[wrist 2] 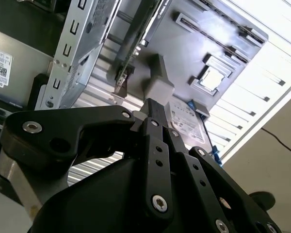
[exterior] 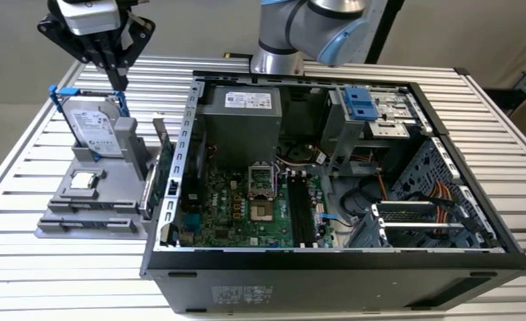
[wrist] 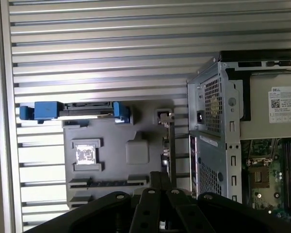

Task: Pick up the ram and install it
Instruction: 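Reach for the ram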

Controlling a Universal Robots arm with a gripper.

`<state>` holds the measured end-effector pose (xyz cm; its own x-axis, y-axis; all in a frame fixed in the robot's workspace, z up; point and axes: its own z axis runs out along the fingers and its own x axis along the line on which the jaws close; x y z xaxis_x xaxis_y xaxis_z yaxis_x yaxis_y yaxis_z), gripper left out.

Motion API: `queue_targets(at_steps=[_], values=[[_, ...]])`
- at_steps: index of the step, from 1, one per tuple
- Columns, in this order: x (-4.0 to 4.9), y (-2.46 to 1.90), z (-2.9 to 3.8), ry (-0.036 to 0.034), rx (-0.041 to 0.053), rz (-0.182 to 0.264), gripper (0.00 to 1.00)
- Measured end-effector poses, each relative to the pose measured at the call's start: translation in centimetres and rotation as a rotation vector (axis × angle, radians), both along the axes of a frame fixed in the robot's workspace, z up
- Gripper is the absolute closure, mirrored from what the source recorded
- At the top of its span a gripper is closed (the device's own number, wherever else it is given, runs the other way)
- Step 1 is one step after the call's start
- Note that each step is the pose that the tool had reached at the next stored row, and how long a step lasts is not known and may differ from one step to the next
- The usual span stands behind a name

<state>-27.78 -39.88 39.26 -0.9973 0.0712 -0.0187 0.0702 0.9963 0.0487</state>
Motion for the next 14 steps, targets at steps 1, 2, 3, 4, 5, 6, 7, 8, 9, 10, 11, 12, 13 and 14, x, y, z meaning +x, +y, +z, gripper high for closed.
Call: queue_targets(at_steps=[1,2,3,4,5,6,7,8,9,10,11,12,13,14], values=[[-0.09,0.00,0.00,0.0000,0.0000,0.000,1.00],[-0.17,0.00,0.00,0.0000,0.0001,0.000,1.00],[-0.26,0.00,0.00,0.0000,0.0000,0.000,1.00],[-0.35,0.00,0.00,-0.0001,0.0000,0.000,1.00],[-0.44,0.00,0.00,0.0000,0.0000,0.000,1.00],[-0.52,0.00,0.00,0.0000,0.0000,0.000,1.00],[-0.60,0.00,0.00,-0.0001,0.0001,0.000,1.00],[-0.68,0.00,0.00,-0.0001,0.0000,0.000,1.00],[-0.76,0.00,0.00,-0.0001,0.0001,0.000,1.00],[-0.84,0.00,0.00,0.0000,0.0000,0.000,1.00],[-0.91,0.00,0.00,0.0000,0.0000,0.000,1.00],[-1.00,0.00,0.00,-0.0001,0.0001,0.000,1.00],[-1.07,0.00,0.00,-0.0001,0.0001,0.000,1.00],[-1.15,0.00,0.00,0.0000,0.0000,0.000,1.00]])
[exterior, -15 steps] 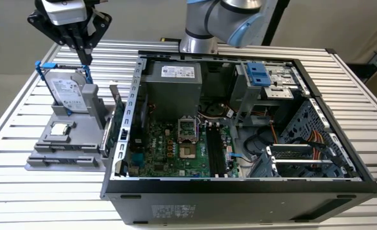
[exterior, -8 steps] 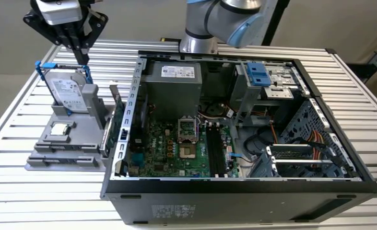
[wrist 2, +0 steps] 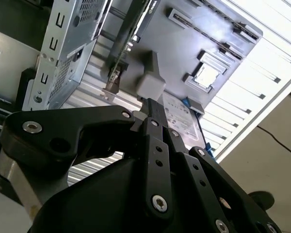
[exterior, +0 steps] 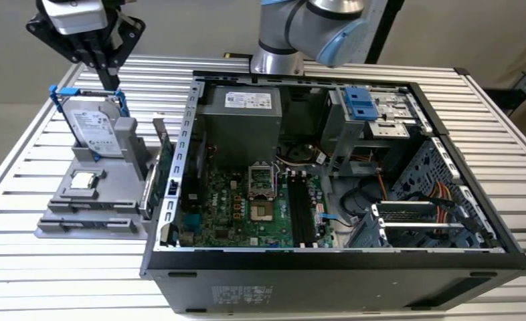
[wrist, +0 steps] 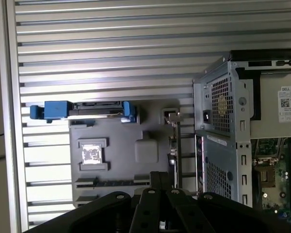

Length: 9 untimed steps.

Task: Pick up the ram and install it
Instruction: 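Reach for the ram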

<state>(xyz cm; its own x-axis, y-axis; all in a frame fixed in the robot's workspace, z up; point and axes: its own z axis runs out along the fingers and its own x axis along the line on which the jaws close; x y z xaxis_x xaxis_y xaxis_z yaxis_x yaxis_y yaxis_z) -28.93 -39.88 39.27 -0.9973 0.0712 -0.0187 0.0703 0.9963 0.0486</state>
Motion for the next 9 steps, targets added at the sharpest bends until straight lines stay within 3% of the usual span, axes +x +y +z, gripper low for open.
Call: queue_targets(at_steps=[9], values=[[-0.65,0.00,0.00,-0.0001,0.0000,0.000,1.00]])
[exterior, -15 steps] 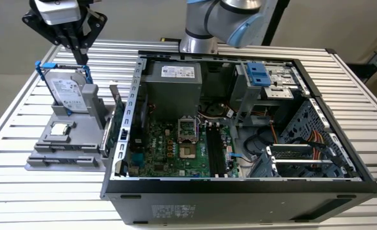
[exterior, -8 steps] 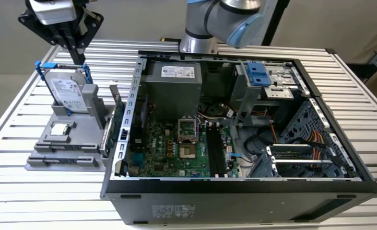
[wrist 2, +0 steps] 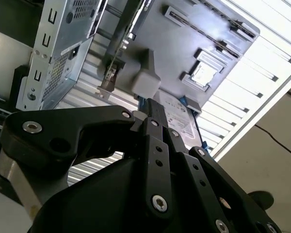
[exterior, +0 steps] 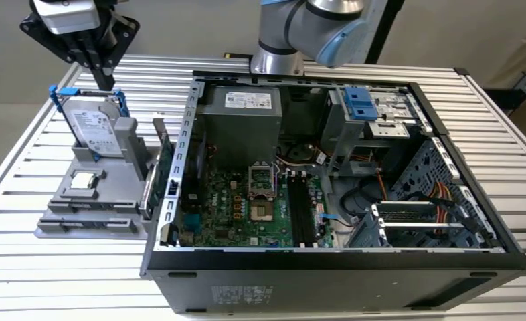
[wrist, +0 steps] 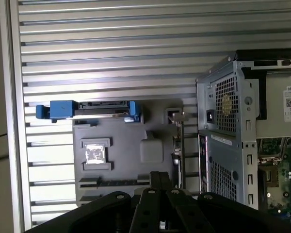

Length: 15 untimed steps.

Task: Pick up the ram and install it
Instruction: 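Reach for the ram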

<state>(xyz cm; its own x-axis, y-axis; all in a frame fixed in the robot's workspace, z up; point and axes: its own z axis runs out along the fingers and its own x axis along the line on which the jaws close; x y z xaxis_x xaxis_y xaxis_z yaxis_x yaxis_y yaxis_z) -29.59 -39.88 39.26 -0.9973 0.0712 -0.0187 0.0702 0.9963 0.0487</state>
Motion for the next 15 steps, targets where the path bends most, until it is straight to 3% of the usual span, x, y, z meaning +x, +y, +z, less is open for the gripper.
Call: queue_targets(at_steps=[15], values=[[-1.00,0.00,0.00,0.0000,0.0000,0.000,1.00]])
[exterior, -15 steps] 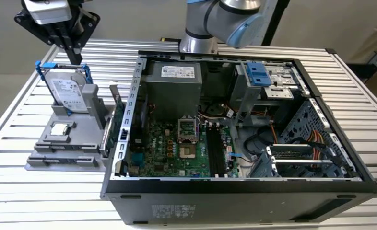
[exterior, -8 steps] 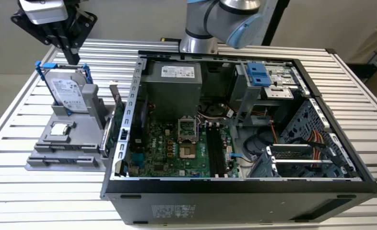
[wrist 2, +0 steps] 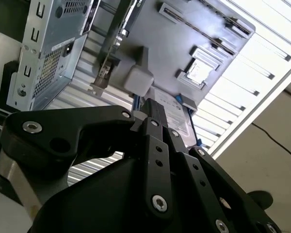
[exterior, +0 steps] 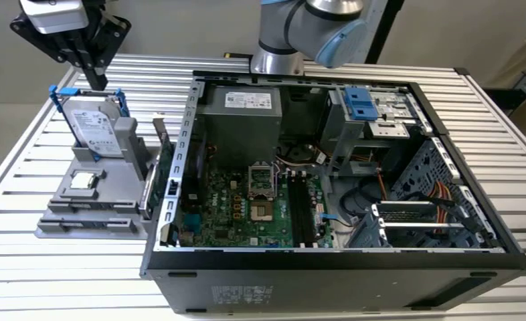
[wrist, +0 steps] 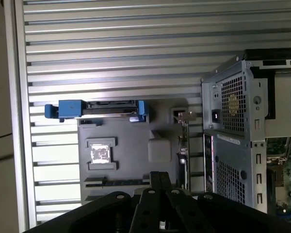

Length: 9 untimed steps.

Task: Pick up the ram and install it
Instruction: 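Reach for the ram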

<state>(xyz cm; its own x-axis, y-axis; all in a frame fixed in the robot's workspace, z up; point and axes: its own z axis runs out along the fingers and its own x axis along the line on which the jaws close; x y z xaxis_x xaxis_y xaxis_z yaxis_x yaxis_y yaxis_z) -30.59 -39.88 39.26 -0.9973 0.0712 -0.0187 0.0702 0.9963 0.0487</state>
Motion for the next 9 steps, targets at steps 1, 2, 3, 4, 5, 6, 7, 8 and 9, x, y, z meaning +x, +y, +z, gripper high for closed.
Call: queue_targets(at_steps=[1,2,3,4,5,6,7,8,9], values=[[-0.07,0.00,0.00,0.0000,0.0000,0.000,1.00],[-0.13,0.00,0.00,0.0000,0.0000,0.000,1.00],[-0.20,0.00,0.00,0.0000,0.0000,0.000,1.00],[-0.26,0.00,0.00,0.0000,0.0000,0.000,1.00],[-0.33,0.00,0.00,0.0000,0.0000,0.000,1.00],[-0.39,0.00,0.00,0.0000,0.0000,0.000,1.00],[-0.45,0.00,0.00,0.0001,0.0000,0.000,1.00],[-0.52,0.00,0.00,0.0000,0.0000,0.000,1.00],[-0.58,0.00,0.00,0.0000,0.0000,0.000,1.00]])
